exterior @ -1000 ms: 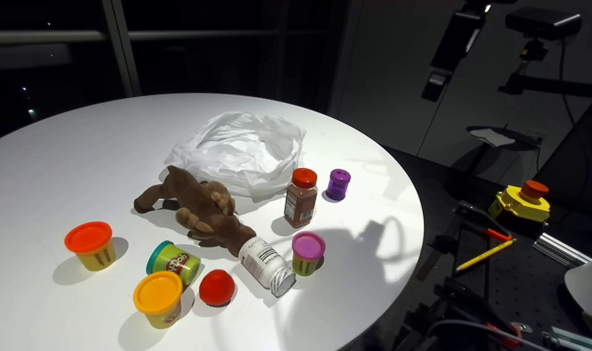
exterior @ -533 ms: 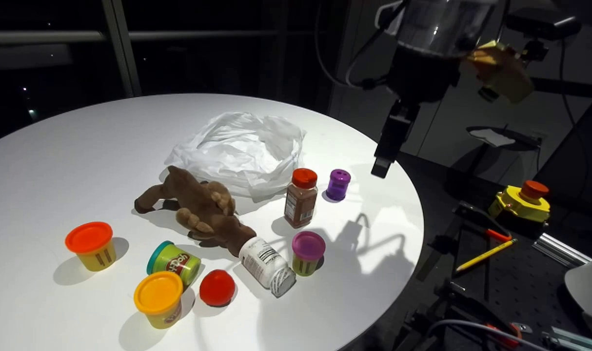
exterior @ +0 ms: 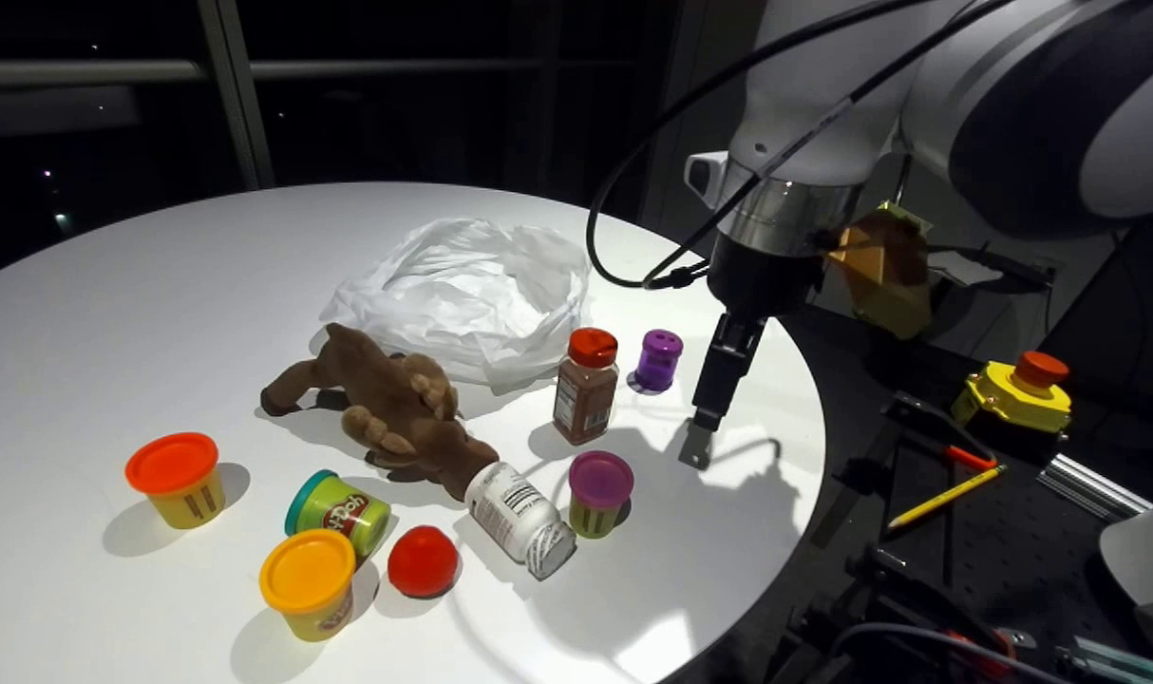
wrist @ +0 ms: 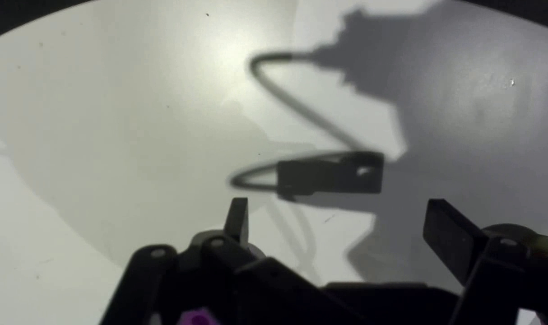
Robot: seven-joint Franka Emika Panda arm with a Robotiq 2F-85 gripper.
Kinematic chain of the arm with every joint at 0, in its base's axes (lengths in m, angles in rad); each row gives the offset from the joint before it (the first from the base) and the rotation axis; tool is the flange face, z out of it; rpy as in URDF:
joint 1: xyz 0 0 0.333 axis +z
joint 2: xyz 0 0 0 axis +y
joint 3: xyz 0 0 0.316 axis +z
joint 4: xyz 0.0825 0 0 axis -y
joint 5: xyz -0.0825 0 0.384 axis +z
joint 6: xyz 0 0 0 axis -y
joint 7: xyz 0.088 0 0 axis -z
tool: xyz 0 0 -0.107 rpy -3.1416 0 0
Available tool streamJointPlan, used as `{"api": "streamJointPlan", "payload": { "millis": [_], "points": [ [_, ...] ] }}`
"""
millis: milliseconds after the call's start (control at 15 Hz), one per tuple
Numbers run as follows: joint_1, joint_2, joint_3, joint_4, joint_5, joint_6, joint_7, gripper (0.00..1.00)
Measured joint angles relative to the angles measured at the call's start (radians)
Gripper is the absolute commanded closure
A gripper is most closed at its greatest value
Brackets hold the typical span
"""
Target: Put the objects in the plastic
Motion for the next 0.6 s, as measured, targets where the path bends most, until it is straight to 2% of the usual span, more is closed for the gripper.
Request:
{"api": "streamJointPlan", "payload": {
  "millis": [333, 600],
  "points": [
    [0.081, 0.114, -0.084, 0.104, -0.376, -0.001, 0.380, 0.00],
    [0.104, 0.167, -0.134, 0.159, -0.505, -0.019, 0.512, 0.00]
  ]
}}
